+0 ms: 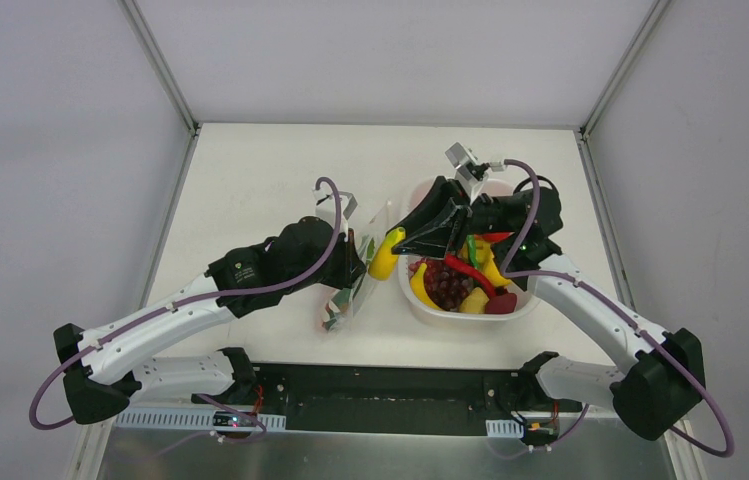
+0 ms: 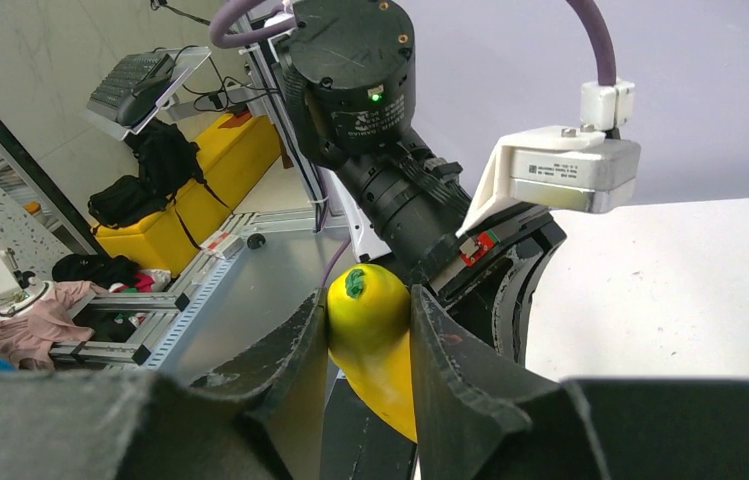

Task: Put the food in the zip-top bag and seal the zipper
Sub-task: Place the fake fruit in the zipper food storage bag.

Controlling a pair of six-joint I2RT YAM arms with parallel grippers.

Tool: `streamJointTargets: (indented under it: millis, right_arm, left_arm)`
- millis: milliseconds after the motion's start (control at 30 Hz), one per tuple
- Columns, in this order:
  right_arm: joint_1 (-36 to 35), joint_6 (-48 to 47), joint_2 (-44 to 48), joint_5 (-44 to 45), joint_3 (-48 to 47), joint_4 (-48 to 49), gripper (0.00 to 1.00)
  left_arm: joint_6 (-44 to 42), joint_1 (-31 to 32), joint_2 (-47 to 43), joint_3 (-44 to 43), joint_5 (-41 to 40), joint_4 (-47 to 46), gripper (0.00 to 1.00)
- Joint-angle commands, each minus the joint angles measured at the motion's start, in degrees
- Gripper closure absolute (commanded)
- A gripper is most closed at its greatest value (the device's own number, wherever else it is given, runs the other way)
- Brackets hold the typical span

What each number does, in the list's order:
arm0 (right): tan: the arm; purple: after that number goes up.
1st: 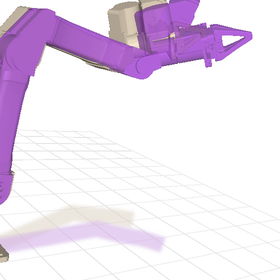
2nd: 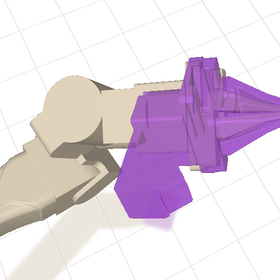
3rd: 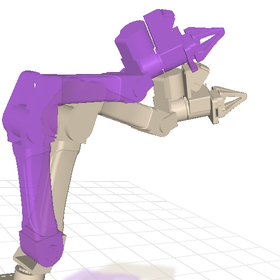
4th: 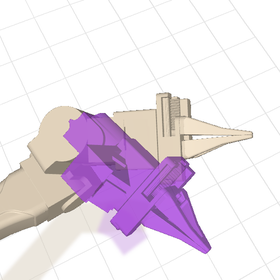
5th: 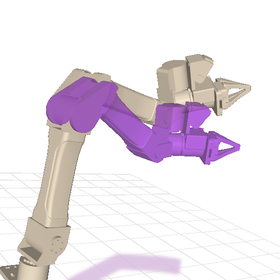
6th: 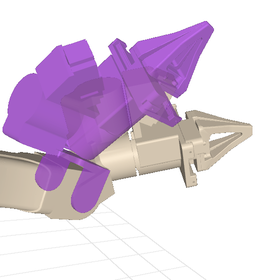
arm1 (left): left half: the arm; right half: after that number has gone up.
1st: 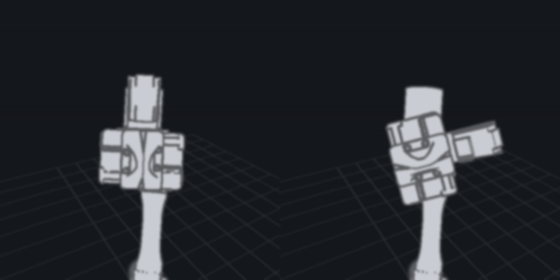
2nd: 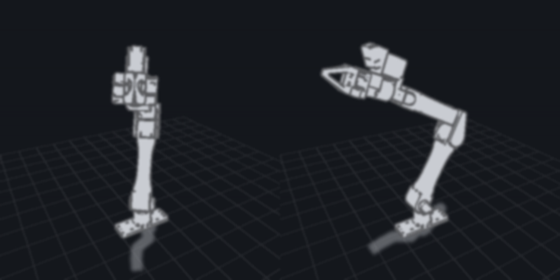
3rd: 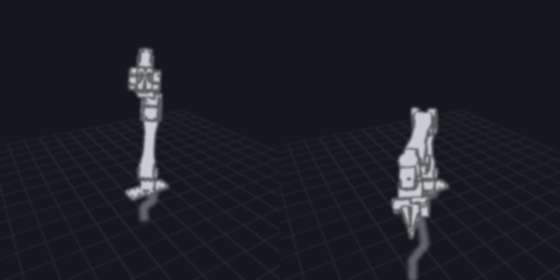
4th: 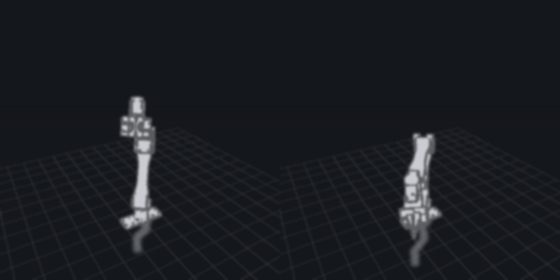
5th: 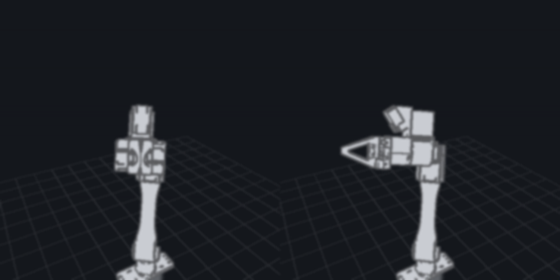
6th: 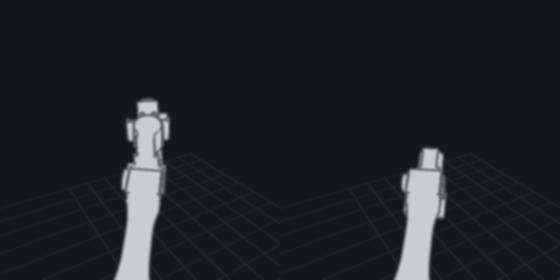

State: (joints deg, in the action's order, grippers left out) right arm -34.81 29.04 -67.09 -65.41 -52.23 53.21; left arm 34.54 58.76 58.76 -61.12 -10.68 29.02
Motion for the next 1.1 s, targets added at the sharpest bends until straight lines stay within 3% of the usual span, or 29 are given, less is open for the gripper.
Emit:
streamJointTargets:
  millis: [0,233,433,567,700,867,1033,1067]
  right_arm:
    - [-0.6,-1.9,0.8,-2.1,-2.6,3.4,0.91]
    - [-0.7,-3.8,-6.0,-4.5,-5.1,3.9,0.91]
    - [-0.7,2.8,-11.0,-6.3,-7.2,11.7,0.91]
    - [-0.5,0.4,-11.7,-8.1,-6.6,9.3,0.91]
    - [-0.3,-6.9,-11.4,-7.8,-6.6,-1.3,0.92]
    - [-1.1,-26.2,-9.7,-2.1,-9.9,-25.2,0.93]
    - [-3.7,-26.2,-9.2,-2.1,-11.8,-37.4,0.93]
    - [-4.2,-36.0,-9.1,4.2,-11.8,-38.6,0.93]
  left_arm:
    - [-1.6,-0.6,-0.2,-0.7,0.7,0.2,1.00]
    - [-3.2,-0.6,-0.9,-1.3,-0.2,2.2,1.00]
    - [-3.3,-0.6,-2.3,-0.4,-1.1,2.8,1.00]
    - [-3.1,-0.8,-3.4,0.3,-1.9,2.6,1.00]
    - [-3.0,-0.9,-4.0,0.2,-2.3,3.1,1.00]
    - [-3.5,-1.3,-5.5,0.1,-4.0,4.8,1.00]
    - [-3.8,-2.3,-6.7,0.5,-5.1,5.9,1.00]
    - [-3.8,-2.5,-6.9,0.6,-5.2,5.9,1.00]
